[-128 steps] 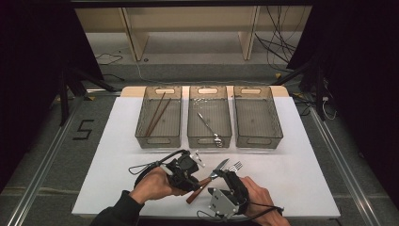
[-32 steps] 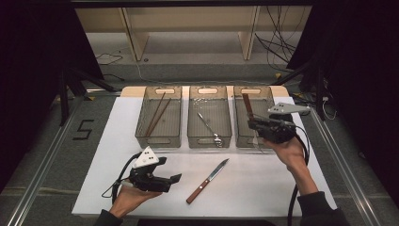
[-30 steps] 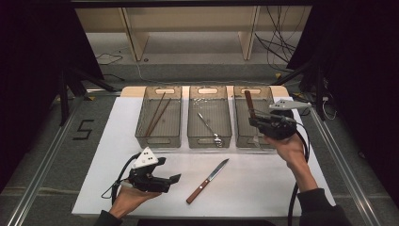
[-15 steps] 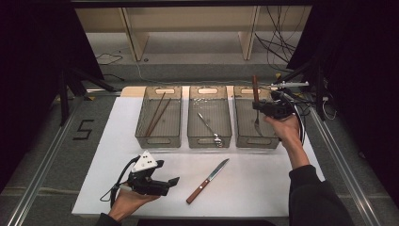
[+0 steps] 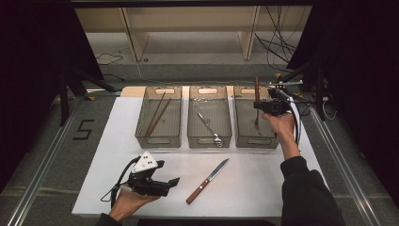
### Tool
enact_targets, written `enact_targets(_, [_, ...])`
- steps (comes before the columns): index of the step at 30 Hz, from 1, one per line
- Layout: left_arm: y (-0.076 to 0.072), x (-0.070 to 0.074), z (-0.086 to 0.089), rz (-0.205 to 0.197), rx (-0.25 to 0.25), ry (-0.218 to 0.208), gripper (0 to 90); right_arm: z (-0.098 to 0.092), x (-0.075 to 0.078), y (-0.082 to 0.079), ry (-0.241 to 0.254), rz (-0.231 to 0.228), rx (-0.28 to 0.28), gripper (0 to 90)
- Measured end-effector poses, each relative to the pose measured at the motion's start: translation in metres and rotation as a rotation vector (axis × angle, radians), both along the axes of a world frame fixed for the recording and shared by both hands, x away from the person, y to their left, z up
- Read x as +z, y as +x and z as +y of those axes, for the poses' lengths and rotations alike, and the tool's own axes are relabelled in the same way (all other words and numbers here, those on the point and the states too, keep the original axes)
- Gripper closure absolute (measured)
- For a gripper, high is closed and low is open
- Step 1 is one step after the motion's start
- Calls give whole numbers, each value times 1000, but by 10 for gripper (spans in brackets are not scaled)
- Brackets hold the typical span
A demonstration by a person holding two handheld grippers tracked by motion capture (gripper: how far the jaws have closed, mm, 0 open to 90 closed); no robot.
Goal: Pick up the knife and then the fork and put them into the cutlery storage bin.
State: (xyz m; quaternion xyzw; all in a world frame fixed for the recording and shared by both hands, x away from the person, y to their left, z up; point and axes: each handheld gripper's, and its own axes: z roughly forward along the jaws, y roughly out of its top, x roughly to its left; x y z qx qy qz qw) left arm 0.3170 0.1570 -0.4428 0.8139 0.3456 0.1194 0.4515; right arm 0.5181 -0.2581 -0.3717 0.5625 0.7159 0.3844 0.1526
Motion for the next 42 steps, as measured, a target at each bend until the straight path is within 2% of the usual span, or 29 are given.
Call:
enact_targets(9, [-1,0,0,-2,-4,3,162,10,-9,2,19,29,12,798])
enact_targets(11, [-1,0,-1,0,-4,4,162,11,-11,2,10,32,14,796])
enact_targets(20, [-1,-1,-4,11,-23,15,160,13,-24,3,18,69,-5,784])
enact_targets(24, [-1,-2,-5,16,-27,18,160,11,-29,3,35,82,-8,680])
enact_targets(29, [-1,-3,-6,26,-31,27,160,10,-20,-2,27,52,-2,588])
enact_targets(34, [-1,-3,-7,34,-29,30,160,10,-10,-13,21,15,38,488])
enact_targets(38, [-1,-3,-9,55,-22,32,159,12,-3,-28,8,-29,94,401])
enact_targets(42, [-1,-2,-14,71,-12,55,158,14,5,-50,13,-79,168,357])
